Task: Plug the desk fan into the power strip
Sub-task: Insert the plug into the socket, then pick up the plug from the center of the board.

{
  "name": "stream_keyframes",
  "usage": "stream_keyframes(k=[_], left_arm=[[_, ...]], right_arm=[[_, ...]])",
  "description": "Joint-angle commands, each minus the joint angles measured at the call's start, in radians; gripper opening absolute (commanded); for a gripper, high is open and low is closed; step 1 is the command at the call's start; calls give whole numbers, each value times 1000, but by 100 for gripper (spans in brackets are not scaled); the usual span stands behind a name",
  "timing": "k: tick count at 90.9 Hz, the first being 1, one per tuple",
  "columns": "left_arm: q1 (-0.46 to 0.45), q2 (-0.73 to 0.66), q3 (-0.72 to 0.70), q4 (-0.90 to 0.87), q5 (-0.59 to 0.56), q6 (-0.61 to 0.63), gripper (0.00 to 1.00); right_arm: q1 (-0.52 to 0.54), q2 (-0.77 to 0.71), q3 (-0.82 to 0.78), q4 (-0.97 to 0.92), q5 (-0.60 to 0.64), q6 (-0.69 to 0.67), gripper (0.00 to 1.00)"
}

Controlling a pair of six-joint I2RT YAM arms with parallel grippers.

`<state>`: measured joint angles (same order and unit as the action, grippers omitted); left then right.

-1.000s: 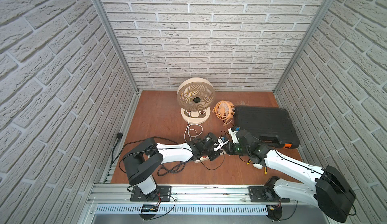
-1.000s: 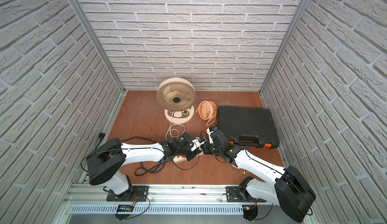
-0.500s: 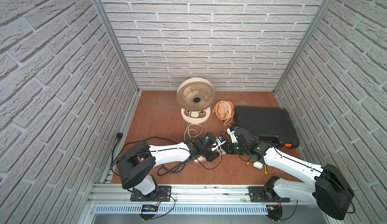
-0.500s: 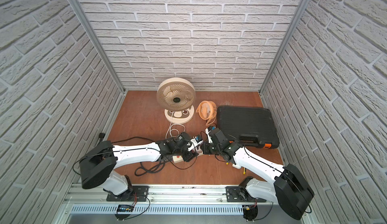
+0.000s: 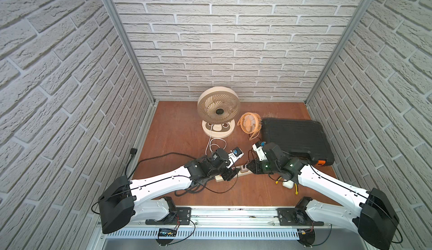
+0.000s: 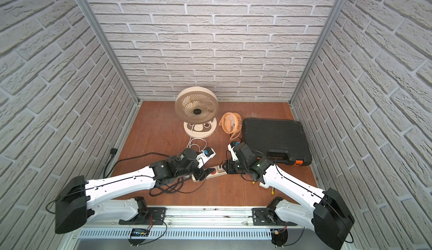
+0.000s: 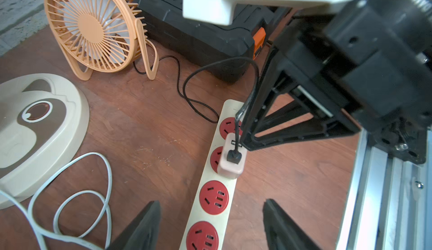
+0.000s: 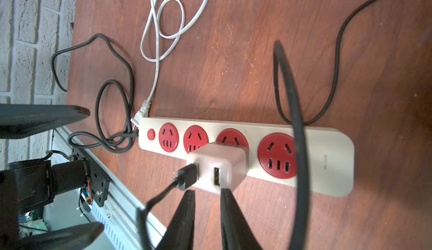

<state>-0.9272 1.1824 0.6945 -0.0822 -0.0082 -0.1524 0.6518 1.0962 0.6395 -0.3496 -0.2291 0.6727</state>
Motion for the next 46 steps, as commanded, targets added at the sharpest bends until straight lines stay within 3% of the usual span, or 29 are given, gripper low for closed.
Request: stream_keyframes(k=[1, 24, 35, 46], left_arm=[[15, -56, -17, -13, -37, -41, 73], [32, -202, -10, -88, -62, -109, 79], [33, -267, 5, -138, -71, -163, 97], [36, -311, 39, -210, -83, -244, 98]], right_arm=[[7, -50, 31, -37, 0, -13, 26], [8, -211, 36, -141, -9, -6, 34], [8, -322, 49, -223, -9, -1, 42], [8, -429, 70, -318, -9, 8, 53]])
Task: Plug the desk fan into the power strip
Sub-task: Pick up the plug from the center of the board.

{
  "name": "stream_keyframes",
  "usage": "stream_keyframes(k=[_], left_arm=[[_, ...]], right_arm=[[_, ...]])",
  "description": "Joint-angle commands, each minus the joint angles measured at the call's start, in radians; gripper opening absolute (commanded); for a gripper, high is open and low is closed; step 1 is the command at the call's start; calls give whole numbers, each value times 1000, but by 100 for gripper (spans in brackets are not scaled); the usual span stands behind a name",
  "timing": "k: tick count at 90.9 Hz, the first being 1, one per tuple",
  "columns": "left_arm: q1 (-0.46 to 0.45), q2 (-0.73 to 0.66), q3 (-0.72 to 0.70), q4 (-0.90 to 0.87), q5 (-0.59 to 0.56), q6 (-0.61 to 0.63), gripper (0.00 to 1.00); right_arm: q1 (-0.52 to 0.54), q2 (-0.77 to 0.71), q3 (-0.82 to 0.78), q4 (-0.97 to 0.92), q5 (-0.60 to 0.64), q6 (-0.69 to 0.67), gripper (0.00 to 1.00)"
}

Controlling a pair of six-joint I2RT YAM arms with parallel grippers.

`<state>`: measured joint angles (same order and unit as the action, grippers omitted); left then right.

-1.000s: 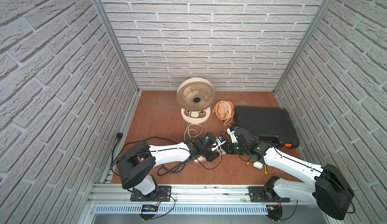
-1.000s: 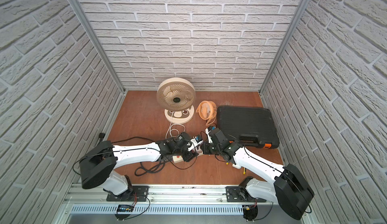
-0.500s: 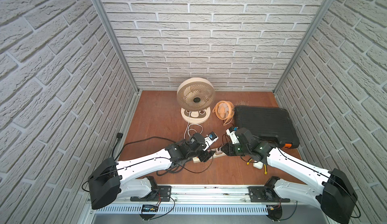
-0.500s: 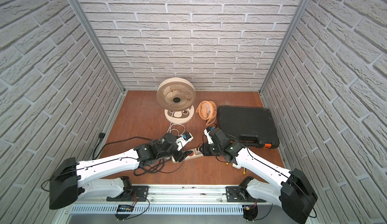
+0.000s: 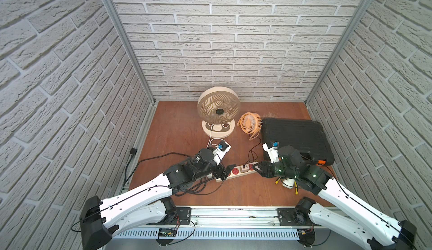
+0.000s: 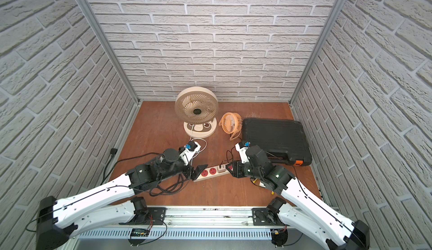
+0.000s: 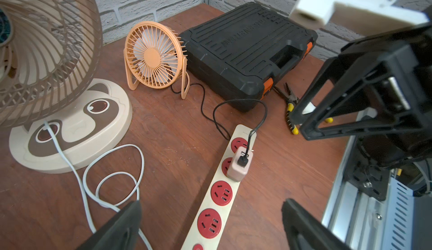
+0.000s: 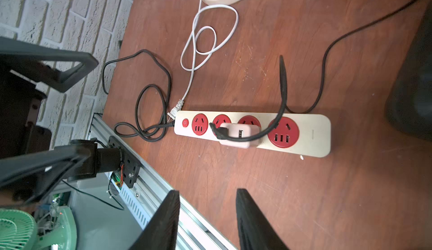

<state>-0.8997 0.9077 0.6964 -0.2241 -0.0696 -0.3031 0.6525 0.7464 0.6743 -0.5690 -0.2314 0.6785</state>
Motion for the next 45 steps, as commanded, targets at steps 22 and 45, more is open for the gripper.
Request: stream_keyframes(k=[22, 45], left_arm=[[11, -145, 80, -183, -6, -190, 98], [27, -325, -8, -235, -77, -291, 98]], right_arm=[[8, -283, 71, -267, -2, 37, 86], [8, -475, 51, -351, 32, 76, 100]])
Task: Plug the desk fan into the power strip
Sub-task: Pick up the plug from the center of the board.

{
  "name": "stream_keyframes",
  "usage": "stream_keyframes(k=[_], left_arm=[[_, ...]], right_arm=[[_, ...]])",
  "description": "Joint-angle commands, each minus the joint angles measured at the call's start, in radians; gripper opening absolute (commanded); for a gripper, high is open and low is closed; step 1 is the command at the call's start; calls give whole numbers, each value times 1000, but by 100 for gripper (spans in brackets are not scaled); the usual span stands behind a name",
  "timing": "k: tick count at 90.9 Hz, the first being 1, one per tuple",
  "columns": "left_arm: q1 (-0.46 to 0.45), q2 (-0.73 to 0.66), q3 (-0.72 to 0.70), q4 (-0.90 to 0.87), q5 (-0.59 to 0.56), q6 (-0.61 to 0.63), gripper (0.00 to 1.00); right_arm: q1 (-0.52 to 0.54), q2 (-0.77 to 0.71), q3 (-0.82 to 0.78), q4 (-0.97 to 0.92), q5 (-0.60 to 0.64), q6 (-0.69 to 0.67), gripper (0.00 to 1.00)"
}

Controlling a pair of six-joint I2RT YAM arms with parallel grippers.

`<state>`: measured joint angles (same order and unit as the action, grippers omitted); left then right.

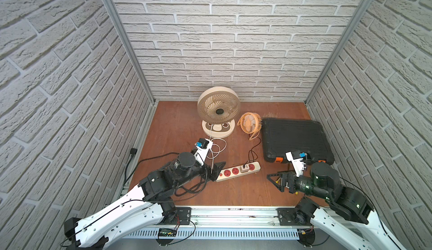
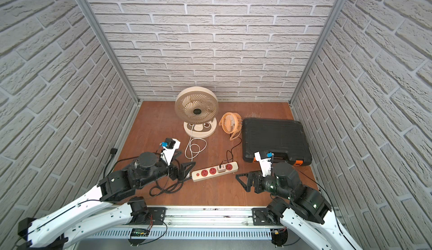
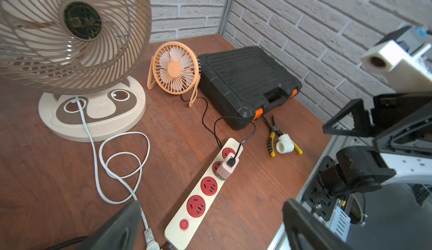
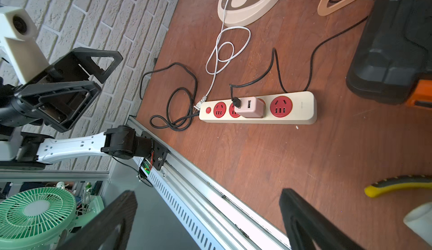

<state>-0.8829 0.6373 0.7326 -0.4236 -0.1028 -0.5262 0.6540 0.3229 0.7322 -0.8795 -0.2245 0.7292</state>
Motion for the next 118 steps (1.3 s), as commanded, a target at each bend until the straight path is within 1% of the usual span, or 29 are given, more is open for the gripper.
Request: stream_keyframes(k=[1, 18, 26, 41, 50, 60, 66, 69, 84, 104, 110, 113, 118], left_arm=[[11, -62, -48, -39, -46, -73, 98], [13, -140, -124, -46, -87, -144, 98], [15, -154, -151, -46, -130, -158, 98], [17, -150, -185, -23, -204, -174, 98], [22, -129, -198, 5, -235, -175, 98], [35, -75, -196, 27, -256, -165, 98], [48, -34, -184, 36, -256, -160, 98], [55, -15, -177, 38, -284, -158, 98], [81, 50, -163, 56, -319, -146, 98], [155, 79, -149, 36, -293, -143, 98], [189, 114, -142, 22, -271, -144, 98], [207, 125, -137, 14, -237, -144, 98], [236, 143, -127, -6, -214, -149, 98]], right_arm=[[6, -57, -9, -41, 28, 26, 100], [6, -127, -82, 27, 58, 49, 100], [5, -133, -116, 88, 59, 47, 100], [6, -115, -168, 176, 116, 34, 100], [5, -85, -205, 263, 125, 16, 100], [6, -26, -226, 342, 146, -8, 100], [5, 13, -229, 382, 159, -21, 100], [5, 34, -229, 400, 167, -27, 100], [4, 142, -222, 466, 203, -58, 100], [-10, 288, -174, 521, 174, -106, 99], [-19, 319, -163, 537, 161, -109, 99], [-24, 330, -157, 541, 158, -109, 99], [-33, 340, -152, 553, 152, -108, 99]])
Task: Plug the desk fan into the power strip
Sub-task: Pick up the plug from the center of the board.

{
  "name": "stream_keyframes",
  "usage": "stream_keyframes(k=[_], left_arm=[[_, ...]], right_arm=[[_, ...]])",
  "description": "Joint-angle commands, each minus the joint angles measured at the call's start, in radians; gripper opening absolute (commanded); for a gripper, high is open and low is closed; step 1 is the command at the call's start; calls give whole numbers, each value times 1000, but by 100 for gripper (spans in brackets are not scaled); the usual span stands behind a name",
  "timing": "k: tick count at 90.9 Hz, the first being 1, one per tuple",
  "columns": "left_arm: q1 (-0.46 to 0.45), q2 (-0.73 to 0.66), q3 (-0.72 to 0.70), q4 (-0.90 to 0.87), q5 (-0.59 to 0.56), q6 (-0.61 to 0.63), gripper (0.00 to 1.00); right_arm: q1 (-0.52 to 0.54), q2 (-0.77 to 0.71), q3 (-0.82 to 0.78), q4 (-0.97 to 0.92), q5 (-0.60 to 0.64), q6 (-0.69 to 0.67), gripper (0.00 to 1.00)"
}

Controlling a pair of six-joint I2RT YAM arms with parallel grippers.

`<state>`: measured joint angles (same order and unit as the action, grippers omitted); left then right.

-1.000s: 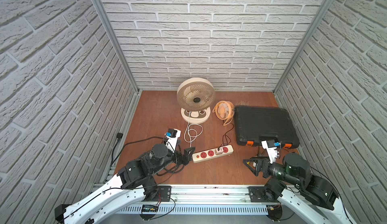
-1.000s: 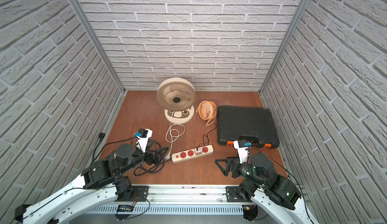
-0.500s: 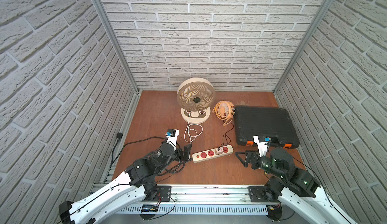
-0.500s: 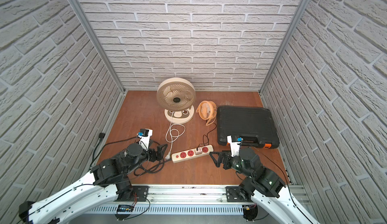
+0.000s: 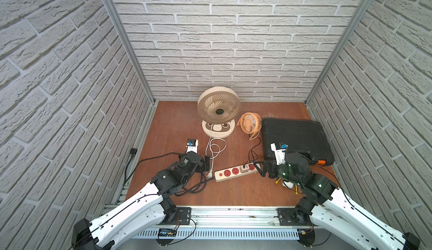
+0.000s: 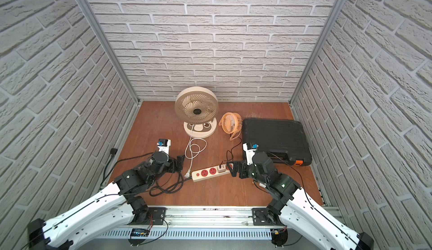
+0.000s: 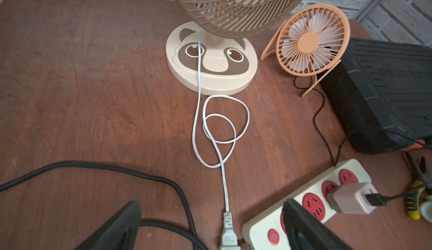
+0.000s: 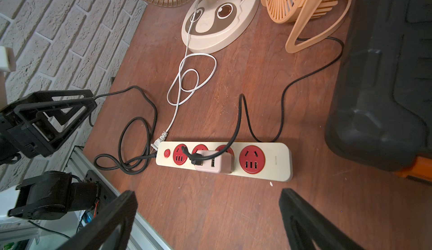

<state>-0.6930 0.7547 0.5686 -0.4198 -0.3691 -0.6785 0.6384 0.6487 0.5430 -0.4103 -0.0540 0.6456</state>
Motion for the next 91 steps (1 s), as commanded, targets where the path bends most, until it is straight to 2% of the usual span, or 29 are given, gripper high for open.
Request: stream_keyframes(k=[1, 31, 67, 82, 91], left_arm=[[50, 30, 38, -14, 54, 1, 98], [128, 142, 96, -125, 96, -33, 98], [132, 216, 148, -202, 84, -116, 98], [132, 234, 167, -266, 79, -165, 88], [131, 259, 166, -276, 83, -191, 78]], right_arm=[[-19, 15, 39, 86, -20, -24, 99], [-117, 46, 50, 149, -76, 16, 99], [-202, 2, 40, 67, -85, 61, 99], [-204, -18, 16, 59, -86, 66, 99], [-204, -5, 18, 58, -97, 67, 99]])
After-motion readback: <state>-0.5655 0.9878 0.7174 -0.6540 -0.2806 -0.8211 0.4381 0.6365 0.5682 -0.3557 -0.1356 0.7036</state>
